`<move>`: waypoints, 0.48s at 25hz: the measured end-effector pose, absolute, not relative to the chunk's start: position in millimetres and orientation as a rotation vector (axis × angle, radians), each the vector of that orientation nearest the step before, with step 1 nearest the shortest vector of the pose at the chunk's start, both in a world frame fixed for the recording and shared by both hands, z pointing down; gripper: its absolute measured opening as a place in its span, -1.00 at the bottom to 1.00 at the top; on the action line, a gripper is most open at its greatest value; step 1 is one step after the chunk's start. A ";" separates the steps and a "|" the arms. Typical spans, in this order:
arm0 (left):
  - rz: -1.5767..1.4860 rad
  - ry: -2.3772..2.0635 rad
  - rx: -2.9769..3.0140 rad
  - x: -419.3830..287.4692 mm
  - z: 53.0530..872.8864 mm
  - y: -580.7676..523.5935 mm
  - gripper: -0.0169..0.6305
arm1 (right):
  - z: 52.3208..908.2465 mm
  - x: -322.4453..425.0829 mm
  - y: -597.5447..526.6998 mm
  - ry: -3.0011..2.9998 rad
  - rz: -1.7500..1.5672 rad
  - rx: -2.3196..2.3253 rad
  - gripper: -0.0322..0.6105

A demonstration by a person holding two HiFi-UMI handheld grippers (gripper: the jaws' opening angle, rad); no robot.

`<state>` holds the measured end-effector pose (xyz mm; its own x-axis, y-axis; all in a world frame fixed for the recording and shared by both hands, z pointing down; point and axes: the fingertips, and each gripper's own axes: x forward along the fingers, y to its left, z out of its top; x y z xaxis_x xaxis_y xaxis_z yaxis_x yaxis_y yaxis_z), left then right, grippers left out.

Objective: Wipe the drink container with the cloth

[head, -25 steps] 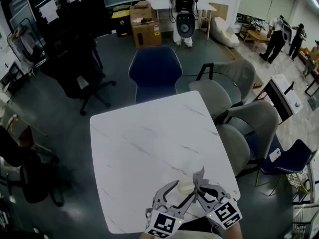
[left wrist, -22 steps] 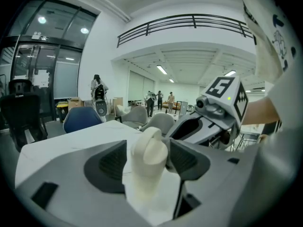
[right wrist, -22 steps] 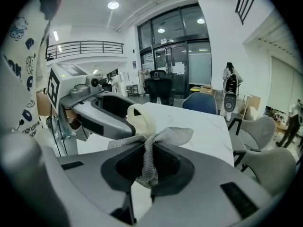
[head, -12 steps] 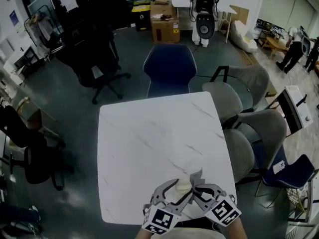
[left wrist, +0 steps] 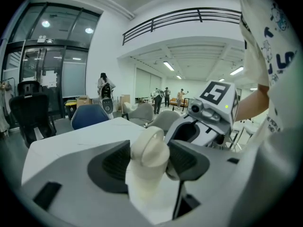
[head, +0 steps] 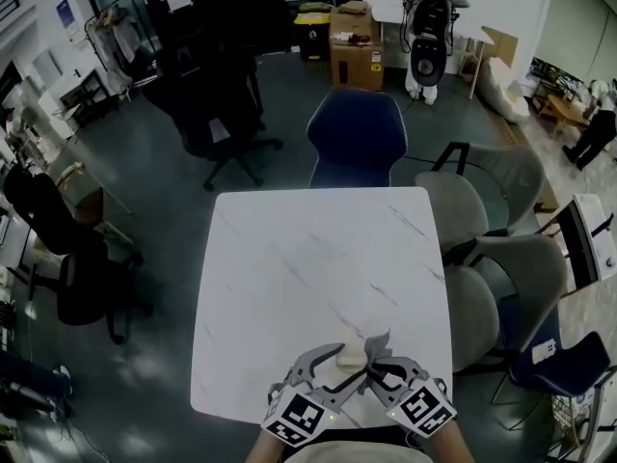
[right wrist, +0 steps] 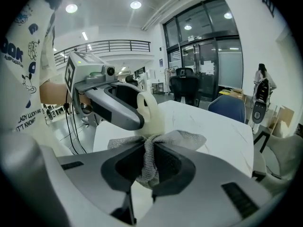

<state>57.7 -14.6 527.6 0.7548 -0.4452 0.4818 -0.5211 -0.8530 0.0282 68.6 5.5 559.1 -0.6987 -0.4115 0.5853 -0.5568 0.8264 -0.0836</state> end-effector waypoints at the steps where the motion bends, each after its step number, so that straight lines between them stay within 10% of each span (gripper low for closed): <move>1: 0.708 -0.774 2.790 57.7 527.5 -14.6 -0.14 | 561.1 68.4 5.7 -2.442 0.340 0.702 -0.75; 12: 0.682 -0.726 2.831 59.4 520.7 -17.8 -0.14 | 591.3 68.5 3.9 -2.400 0.305 0.647 -0.75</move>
